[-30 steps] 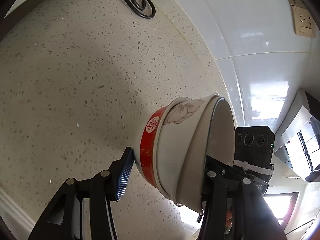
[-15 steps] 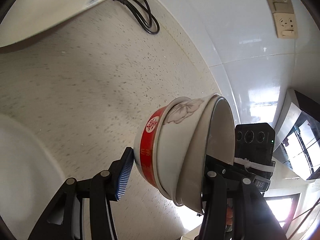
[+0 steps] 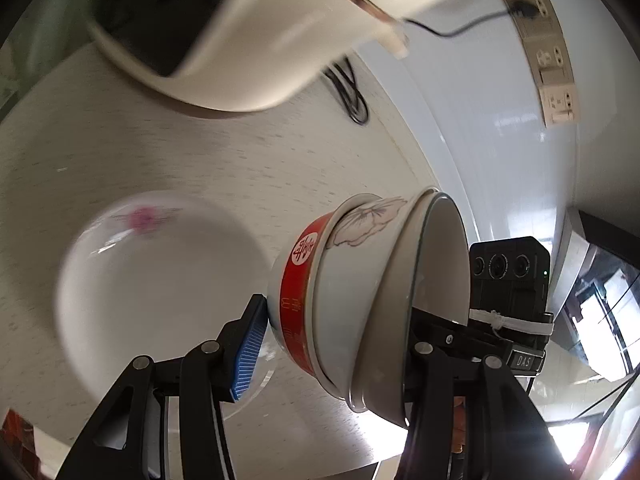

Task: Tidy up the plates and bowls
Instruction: 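Lift the bowl stack and carry it over the flower plate stack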

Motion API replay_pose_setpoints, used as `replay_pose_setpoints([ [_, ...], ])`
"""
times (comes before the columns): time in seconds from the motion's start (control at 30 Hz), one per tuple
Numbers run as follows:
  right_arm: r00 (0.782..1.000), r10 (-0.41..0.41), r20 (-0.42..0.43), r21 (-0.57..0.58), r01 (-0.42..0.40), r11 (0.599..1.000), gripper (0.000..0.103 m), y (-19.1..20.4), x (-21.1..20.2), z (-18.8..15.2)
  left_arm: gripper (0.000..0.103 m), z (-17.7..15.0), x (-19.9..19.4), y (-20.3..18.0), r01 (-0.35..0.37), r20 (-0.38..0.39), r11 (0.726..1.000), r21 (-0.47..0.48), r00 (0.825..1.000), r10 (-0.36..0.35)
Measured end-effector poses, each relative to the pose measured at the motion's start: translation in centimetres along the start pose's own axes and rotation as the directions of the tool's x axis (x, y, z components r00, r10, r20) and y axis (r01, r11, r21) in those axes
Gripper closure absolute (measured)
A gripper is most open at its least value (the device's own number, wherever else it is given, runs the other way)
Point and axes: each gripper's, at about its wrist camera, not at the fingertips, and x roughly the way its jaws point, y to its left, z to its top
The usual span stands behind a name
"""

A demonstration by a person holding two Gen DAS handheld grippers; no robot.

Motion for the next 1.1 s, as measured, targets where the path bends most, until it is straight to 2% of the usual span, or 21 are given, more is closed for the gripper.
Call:
replay_pose_setpoints([
  [0.2,0.999,-0.002,-0.054,-0.004,0.002,1.0,0.04,1.3,3.8,0.7,0.052,-0.4,-1.5,3.2,-0.004,0.014,0.998,-0.057,1.0,0.005],
  [0.63,0.991,0.001,-0.136,0.009,0.0,1.0,0.04,1.6,7.5,1.1,0.052,-1.1,-3.2,7.2,-0.02,0.0,0.992,-0.125,1.0,0.021],
  [0.73,0.987,0.002,-0.161,0.004,-0.001,1.0,0.04,0.9,6.8,0.2,0.051,-1.1,-3.4,7.3,-0.027,-0.012,0.992,-0.127,1.0,0.026],
  [0.83,0.986,0.006,-0.167,-0.005,-0.007,1.0,0.038,1.0,6.9,0.2,0.049,-1.0,-2.8,7.0,-0.037,-0.008,0.993,-0.109,0.999,0.036],
  [0.93,0.984,-0.022,-0.177,-0.054,0.013,0.998,0.035,1.8,6.7,0.0,0.046,-1.2,-3.0,6.7,-0.055,0.001,0.997,-0.061,0.998,0.056],
  [1.0,0.986,-0.045,-0.16,-0.103,0.029,0.994,0.033,2.6,5.9,-0.3,0.041,-1.5,-3.7,5.9,-0.059,0.04,0.998,-0.024,0.997,0.06],
  [1.03,0.989,-0.042,-0.144,-0.122,0.025,0.992,0.032,3.2,5.5,-0.3,0.036,-1.6,-4.0,5.5,-0.058,0.054,0.998,-0.01,0.997,0.058],
  [1.1,0.992,-0.025,-0.123,-0.134,0.009,0.991,0.031,3.6,4.6,-0.1,0.033,-1.7,-4.7,4.7,-0.063,0.085,0.998,0.012,0.995,0.061],
])
